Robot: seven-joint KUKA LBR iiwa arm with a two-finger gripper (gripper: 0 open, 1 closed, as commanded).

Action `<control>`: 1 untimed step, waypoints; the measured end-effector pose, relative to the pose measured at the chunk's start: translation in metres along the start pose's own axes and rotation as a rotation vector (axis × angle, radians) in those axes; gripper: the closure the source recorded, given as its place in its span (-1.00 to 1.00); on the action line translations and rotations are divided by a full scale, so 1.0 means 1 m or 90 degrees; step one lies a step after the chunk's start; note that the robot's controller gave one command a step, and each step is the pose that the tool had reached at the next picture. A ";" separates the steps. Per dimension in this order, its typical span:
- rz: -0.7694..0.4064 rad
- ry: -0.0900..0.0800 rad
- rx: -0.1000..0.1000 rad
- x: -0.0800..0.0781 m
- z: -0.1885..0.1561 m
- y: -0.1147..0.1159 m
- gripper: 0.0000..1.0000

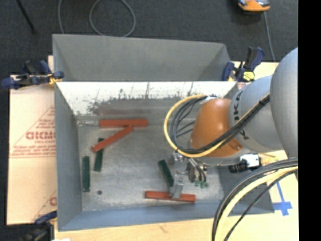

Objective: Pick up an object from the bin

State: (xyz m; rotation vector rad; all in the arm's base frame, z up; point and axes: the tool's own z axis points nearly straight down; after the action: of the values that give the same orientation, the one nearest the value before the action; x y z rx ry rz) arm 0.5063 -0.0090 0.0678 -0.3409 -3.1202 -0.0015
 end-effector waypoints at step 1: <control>0.142 -0.005 -0.001 -0.017 -0.033 0.006 -1.00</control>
Offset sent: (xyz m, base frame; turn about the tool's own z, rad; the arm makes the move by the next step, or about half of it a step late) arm 0.0167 0.0034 0.0322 0.2252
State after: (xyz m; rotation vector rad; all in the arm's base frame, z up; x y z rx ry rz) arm 0.5245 -0.0066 0.1010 -0.6877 -3.0710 -0.0015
